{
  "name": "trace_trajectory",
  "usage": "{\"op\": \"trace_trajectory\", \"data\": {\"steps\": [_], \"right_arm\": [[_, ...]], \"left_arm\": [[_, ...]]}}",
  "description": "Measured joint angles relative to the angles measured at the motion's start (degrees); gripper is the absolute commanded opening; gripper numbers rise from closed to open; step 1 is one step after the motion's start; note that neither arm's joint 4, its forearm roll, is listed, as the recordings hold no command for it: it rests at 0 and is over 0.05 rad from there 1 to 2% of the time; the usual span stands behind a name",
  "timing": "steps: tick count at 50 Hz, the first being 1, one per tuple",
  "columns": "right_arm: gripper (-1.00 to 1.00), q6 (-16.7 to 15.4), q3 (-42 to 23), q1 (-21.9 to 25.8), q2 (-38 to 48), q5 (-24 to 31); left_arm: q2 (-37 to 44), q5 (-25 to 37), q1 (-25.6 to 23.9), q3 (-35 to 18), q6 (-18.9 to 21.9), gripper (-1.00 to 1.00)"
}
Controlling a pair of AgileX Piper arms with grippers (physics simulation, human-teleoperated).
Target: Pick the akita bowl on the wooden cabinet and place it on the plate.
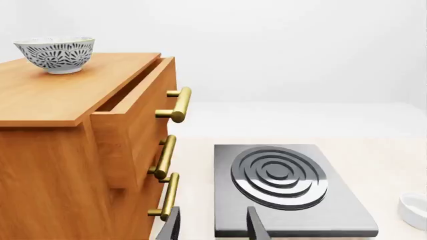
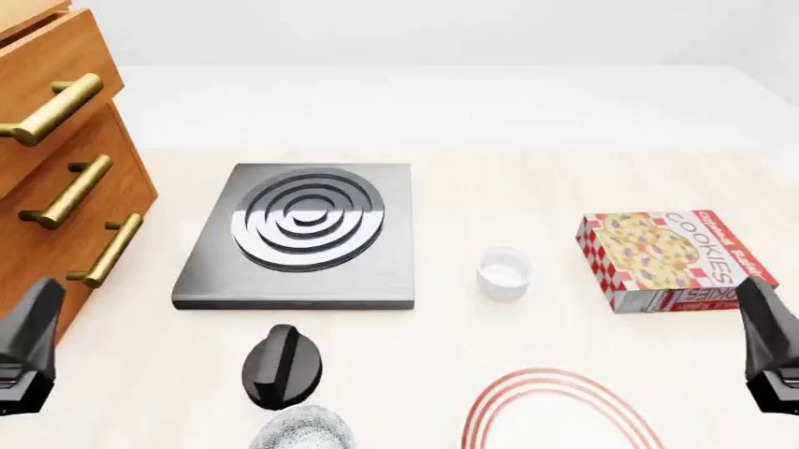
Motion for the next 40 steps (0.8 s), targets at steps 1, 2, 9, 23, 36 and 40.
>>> {"op": "trace_trajectory", "data": {"steps": [1, 2, 9, 23, 36, 40], "right_arm": [[1.00, -0.06, -0.07, 0.00, 0.03, 0.03], [1.00, -0.14, -0.14, 0.00, 0.06, 0.06], [1.00, -0.47, -0.55, 0.00, 0.23, 0.23], [1.00, -0.73, -0.71, 0.00, 0.58, -0.01], [1.00, -0.80, -0.35, -0.01, 0.59, -0.38], [1.00, -0.82, -0.25, -0.01, 0.53, -0.42]], "left_arm": [[0.07, 0.01, -0.06, -0.01, 0.01, 1.00], [0.14, 0.02, -0.11, -0.03, 0.02, 1.00], [0.21, 0.36, -0.66, -0.17, 0.25, 1.00], [4.04, 1.18, -0.41, -3.13, -1.34, 1.00], [2.01, 8.74, -1.73, -11.13, -0.23, 1.00], [1.94, 10.69, -2.08, -13.88, -0.07, 1.00]]}}
